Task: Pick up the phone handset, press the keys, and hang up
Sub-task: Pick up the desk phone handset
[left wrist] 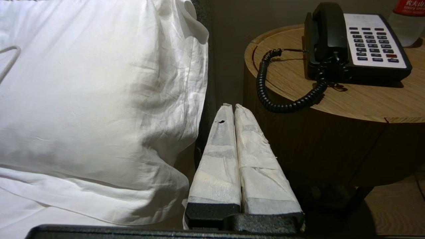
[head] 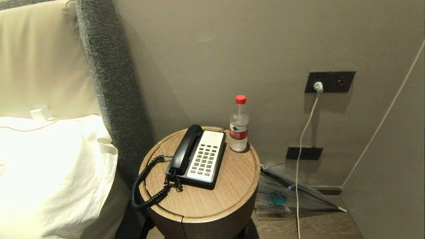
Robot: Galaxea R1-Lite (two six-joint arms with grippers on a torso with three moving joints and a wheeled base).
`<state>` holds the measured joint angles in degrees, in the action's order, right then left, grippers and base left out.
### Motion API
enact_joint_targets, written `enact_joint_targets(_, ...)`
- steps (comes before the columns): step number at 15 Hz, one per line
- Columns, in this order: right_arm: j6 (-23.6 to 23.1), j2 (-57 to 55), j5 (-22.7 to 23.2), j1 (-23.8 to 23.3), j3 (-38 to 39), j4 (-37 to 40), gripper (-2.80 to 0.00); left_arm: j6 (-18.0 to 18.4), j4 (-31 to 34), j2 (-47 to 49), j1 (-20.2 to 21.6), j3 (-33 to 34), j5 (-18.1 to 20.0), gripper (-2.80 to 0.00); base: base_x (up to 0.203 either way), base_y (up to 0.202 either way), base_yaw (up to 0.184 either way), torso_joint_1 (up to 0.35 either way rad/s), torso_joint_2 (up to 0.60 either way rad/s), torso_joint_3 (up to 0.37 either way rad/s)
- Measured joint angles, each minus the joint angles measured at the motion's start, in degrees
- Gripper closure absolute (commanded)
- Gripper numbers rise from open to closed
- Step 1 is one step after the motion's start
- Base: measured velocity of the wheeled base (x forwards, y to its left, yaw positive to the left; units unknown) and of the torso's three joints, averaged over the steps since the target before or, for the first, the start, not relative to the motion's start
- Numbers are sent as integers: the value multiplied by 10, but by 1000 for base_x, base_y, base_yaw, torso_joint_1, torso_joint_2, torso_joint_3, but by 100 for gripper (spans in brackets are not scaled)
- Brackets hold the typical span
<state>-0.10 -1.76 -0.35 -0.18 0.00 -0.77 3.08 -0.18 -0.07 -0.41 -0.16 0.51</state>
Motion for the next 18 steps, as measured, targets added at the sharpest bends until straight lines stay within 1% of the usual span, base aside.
enact_joint_targets(18, 0, 0, 0, 0, 0, 0, 0, 0, 0, 0, 0, 0, 0, 0, 0, 0, 0, 3, 3, -197)
